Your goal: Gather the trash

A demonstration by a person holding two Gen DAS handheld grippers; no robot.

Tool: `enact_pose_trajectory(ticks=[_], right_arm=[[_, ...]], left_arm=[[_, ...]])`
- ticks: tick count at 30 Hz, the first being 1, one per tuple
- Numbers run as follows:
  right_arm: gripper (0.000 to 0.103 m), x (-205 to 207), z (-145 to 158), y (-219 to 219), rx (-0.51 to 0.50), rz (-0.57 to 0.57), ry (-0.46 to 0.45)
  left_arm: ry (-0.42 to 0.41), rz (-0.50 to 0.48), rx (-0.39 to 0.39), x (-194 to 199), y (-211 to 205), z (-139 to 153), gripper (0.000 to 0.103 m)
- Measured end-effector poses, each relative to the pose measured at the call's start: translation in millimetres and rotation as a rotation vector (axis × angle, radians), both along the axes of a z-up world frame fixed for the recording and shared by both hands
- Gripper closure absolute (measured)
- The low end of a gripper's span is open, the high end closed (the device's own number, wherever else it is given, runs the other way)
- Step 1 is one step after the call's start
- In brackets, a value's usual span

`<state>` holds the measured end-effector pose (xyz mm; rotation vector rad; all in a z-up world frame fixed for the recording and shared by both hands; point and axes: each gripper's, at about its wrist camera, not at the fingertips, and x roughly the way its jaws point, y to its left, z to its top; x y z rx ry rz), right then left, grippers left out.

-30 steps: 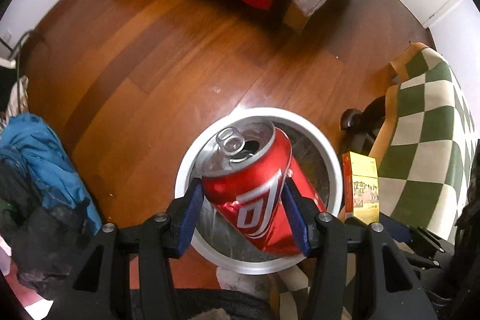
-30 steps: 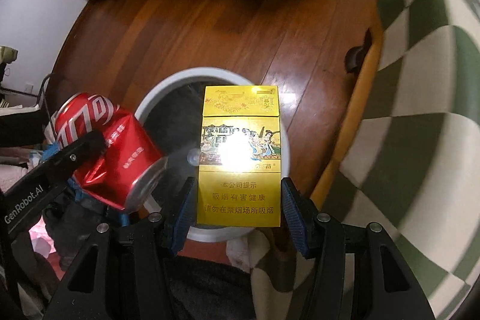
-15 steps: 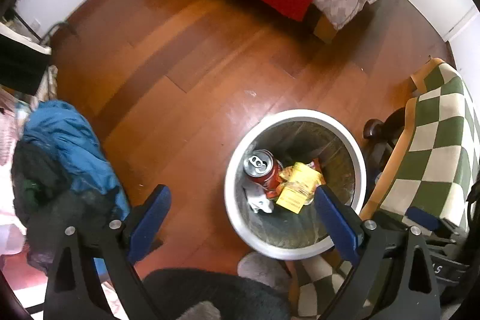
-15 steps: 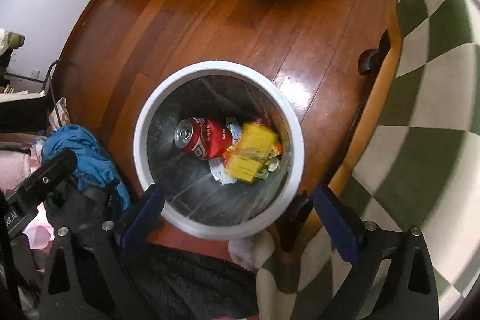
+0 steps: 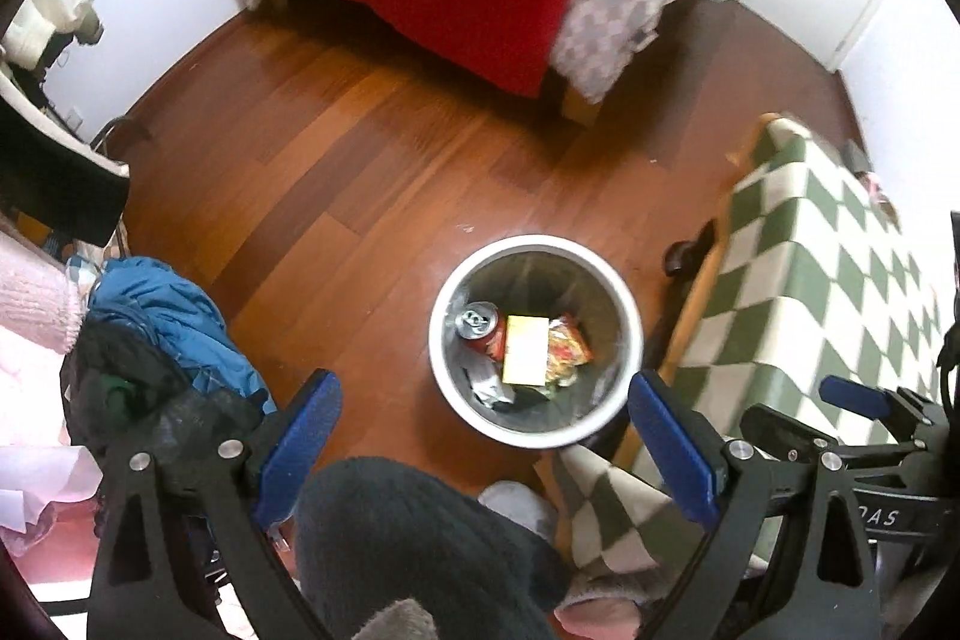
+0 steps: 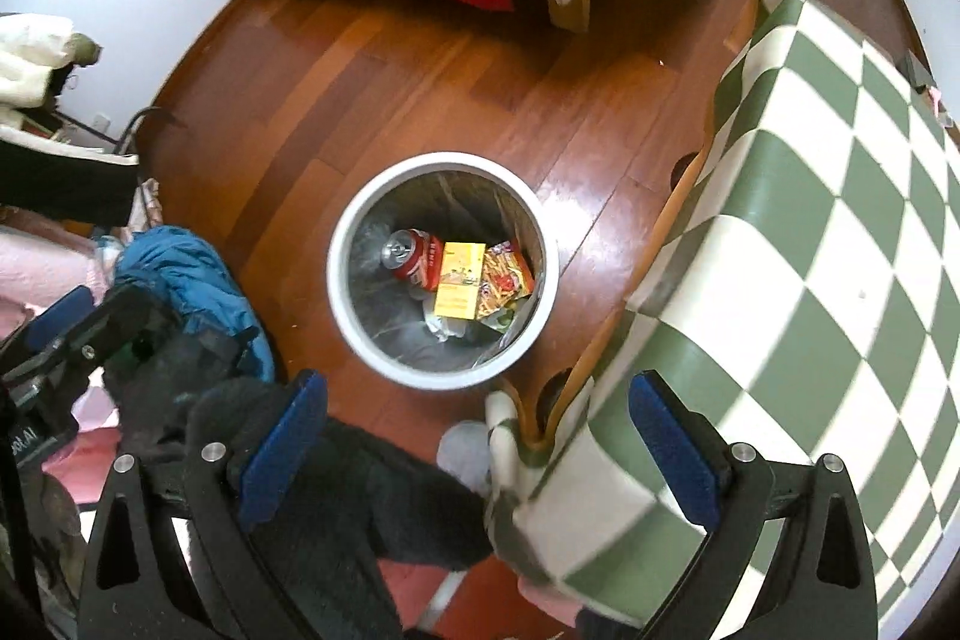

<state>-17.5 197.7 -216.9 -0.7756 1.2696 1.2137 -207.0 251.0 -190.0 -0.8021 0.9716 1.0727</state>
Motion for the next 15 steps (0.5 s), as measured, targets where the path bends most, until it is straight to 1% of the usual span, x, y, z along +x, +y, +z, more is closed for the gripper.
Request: enact_pose_trajectory(ticks=[9,11,15], right_arm=[[0.001,-2.6,94.1,-45.4,0.098,0.048,0.060],[0.001,-4.5,108.7,-51.2,0.110,0.056,0.072],[0.001,-7.1,137.9,-61.4,0.137,0.077,0.126]], left_arm=[[-0.082,-0.043,-0.001,-3.6,-34.3,63.6,0.006],[-0.102,-0.044,0.000,-7.4,-39.0,78.4,0.006],[-0.151,-0.046,0.007,-12.0,-47.3,102.6,0.006]])
